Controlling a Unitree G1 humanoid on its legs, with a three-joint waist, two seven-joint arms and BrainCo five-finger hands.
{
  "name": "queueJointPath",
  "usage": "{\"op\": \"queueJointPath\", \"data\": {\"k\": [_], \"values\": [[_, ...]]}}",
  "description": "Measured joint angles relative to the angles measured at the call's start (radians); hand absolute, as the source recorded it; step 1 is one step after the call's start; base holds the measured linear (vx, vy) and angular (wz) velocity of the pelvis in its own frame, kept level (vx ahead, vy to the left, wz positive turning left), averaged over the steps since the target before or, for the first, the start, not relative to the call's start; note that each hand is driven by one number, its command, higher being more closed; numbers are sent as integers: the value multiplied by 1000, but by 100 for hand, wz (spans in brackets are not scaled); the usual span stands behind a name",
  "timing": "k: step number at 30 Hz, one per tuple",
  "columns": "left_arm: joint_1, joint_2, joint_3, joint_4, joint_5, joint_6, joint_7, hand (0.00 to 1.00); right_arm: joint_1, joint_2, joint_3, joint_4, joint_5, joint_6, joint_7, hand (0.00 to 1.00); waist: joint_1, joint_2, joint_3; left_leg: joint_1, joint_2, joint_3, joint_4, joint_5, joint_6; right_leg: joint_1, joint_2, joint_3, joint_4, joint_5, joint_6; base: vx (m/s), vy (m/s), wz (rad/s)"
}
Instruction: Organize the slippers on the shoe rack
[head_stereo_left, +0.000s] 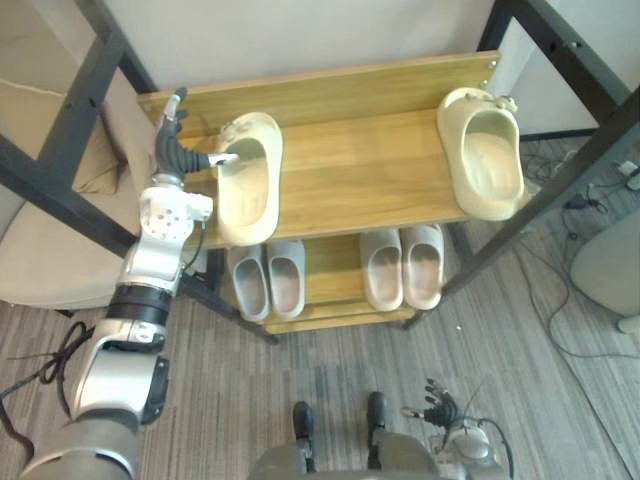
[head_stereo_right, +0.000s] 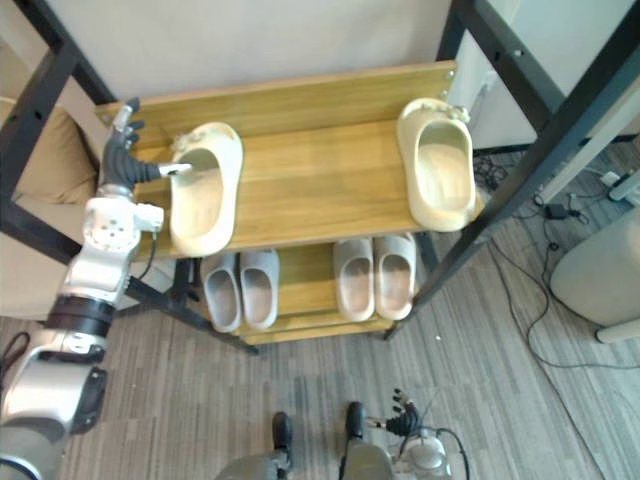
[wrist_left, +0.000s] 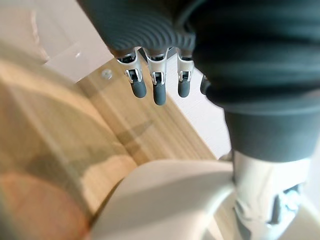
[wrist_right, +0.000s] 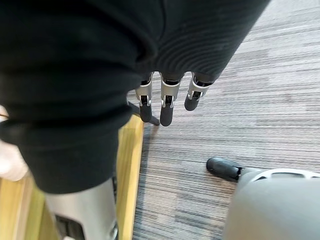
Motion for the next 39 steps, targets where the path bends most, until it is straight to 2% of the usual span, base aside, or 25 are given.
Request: {"op": "queueJointPath", "data": {"k": [6,20,32,39], "values": [[-3,2,0,8,1,-22,-3,100,0,3,-3,0,1,0,0,0,12,0,0,-2,4,8,0,0,0,-5,2,3,0,7,-9,35,4,-2],[-29,1,-19,34,1,-21,-4,100,0,30,-8,-1,1,-2,-3,0,14,-2,1,-1,1,24,0,-1,-3,-11,0,24,0,6,-4,-2,9,-2],[-14,-88,-56,-50,-10,-15,1,100,-2,37,-3,0,1,-2,-3,0,14,-2,1,0,-15,10,0,12,15,-3,-17,6,0,25,0,13,18,4],[12,-109,-62,-109,-44,-13,24,100,-8,36,5,2,1,-1,-18,0,11,-2,2,-2,-16,12,0,12,15,-6,-19,11,0,25,1,12,4,-1]]}}
